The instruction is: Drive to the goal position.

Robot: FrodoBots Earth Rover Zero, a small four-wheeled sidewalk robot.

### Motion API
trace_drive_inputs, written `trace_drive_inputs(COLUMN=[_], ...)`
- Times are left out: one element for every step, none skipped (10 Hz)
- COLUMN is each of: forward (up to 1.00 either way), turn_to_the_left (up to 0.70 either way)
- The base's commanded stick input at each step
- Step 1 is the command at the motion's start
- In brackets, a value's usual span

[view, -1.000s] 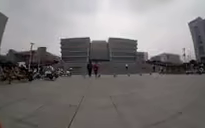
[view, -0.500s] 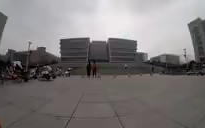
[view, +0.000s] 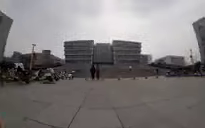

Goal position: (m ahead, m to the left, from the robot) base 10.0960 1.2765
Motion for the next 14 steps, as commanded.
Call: trace_drive_inputs(forward=[0.70,0.70,0.70,0.70,0.70,0.70,0.70,0.70,0.70,0.70,0.70,0.70,0.70,0.70], turn_to_the_left=[0.34,0.34,0.34,0.34,0.34,0.34,0.34,0.34,0.34,0.34,0.34,0.34,0.34,0.34])
